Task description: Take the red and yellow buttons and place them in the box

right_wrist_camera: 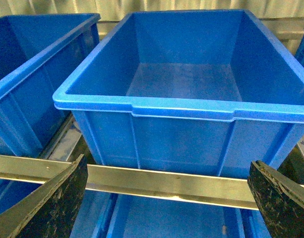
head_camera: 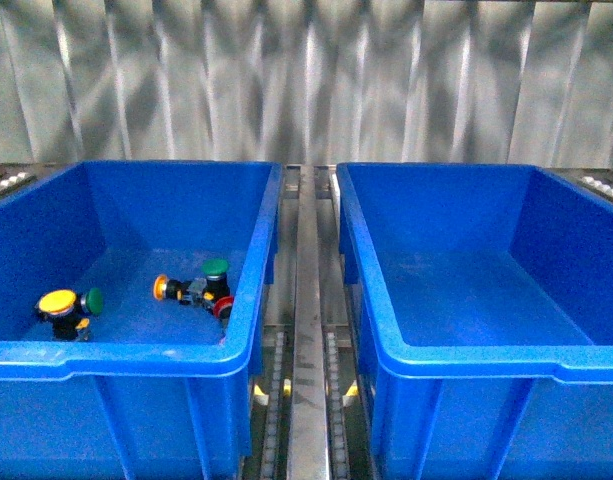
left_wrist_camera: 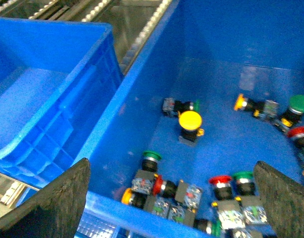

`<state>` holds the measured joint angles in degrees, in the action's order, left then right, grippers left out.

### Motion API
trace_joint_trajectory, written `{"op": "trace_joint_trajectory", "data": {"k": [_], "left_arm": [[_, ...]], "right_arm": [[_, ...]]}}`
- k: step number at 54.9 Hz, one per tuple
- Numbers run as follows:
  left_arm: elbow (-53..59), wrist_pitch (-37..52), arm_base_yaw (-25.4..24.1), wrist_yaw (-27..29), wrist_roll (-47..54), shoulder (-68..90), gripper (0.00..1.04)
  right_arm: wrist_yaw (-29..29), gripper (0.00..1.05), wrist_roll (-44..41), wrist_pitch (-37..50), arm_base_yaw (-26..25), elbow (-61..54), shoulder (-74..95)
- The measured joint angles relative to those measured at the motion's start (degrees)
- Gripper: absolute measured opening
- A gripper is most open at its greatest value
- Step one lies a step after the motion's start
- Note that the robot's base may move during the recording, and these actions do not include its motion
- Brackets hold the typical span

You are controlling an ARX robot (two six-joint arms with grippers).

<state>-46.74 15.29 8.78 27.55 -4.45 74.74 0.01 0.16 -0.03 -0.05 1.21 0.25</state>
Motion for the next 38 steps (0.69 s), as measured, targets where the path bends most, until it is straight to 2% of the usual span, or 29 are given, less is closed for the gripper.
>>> {"op": "trace_joint_trajectory", "data": {"k": [18,38], "left_arm": [[-19.1,-5.9,-0.1,1.7,-3.1,21.6,0.97],[-39.7,-12.5,-3.5,4.0,-4.9,42.0,0.97]], "right_arm": [[0.0,0.98,0.0,0.0,0.0,0.0,0.0],[0.0,0.98,0.0,0.0,0.0,0.0,0.0]]}}
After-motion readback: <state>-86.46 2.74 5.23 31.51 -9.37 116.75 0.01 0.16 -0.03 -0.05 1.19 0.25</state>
